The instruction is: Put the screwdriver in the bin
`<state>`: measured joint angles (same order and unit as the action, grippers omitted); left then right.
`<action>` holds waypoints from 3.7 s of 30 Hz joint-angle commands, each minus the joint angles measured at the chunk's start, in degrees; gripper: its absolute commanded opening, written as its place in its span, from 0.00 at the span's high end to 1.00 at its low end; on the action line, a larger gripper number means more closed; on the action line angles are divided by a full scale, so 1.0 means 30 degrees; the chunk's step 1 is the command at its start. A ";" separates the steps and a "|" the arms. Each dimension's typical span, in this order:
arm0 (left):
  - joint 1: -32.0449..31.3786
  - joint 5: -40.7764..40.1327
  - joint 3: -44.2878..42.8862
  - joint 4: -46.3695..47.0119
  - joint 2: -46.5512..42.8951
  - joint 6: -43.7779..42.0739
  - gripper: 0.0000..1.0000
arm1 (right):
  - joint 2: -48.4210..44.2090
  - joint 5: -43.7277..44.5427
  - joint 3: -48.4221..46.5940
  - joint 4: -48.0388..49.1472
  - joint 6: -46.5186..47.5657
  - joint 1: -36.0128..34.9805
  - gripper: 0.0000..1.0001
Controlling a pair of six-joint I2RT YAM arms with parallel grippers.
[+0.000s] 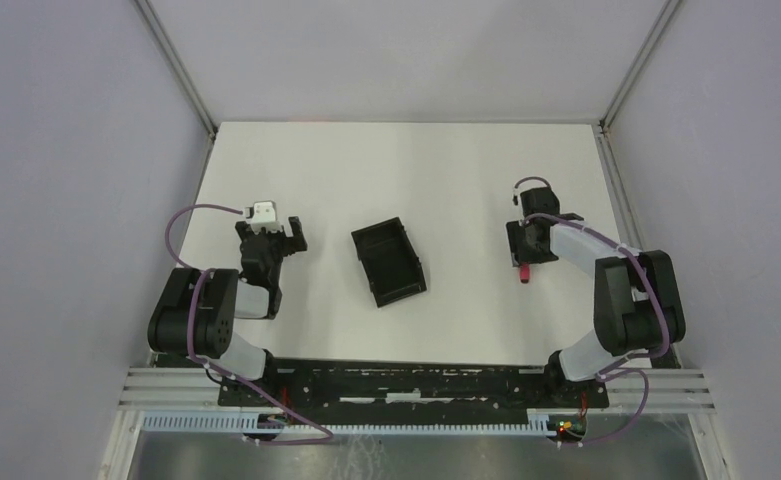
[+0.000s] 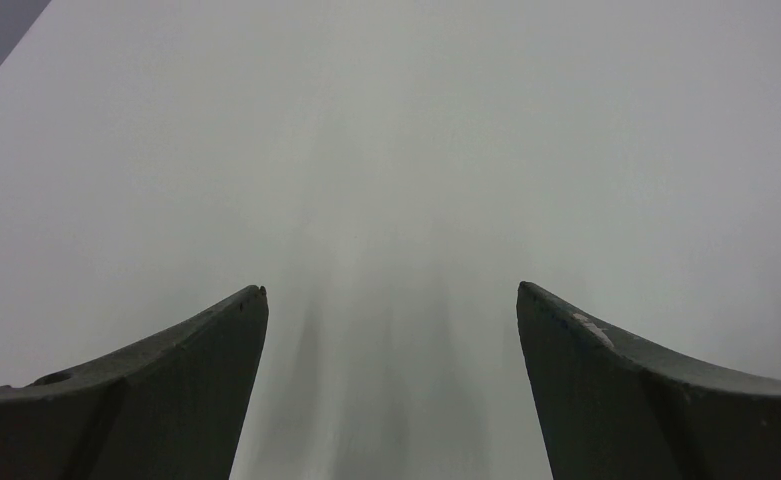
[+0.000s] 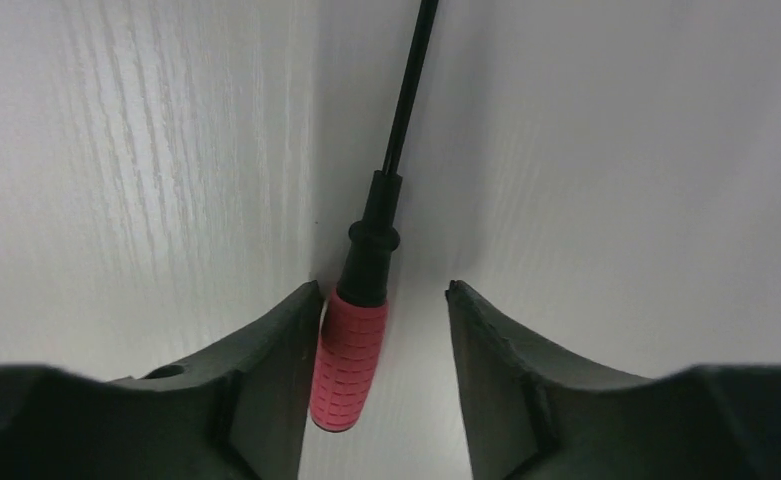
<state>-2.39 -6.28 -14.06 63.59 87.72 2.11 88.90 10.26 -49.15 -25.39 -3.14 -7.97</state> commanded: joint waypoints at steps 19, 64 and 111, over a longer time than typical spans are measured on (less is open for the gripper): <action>-0.0060 -0.0047 -0.0087 0.1009 0.0068 -0.0314 0.00 | 0.1323 -0.2145 -1.3205 -1.1812 0.0592 0.0359 1.00; -0.0062 -0.0044 -0.0087 0.1009 0.0096 -0.0306 0.00 | 0.1918 -0.5759 -0.6920 0.3468 -0.1780 -1.3161 0.33; -0.0066 -0.0041 -0.0111 0.0980 0.0085 -0.0300 0.00 | -1.6379 1.1934 1.9019 2.4752 0.4180 -1.0478 0.02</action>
<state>-2.39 -6.28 -14.06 63.59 87.72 2.11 39.51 45.36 -0.62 45.52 10.35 -39.83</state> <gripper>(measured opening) 0.997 0.982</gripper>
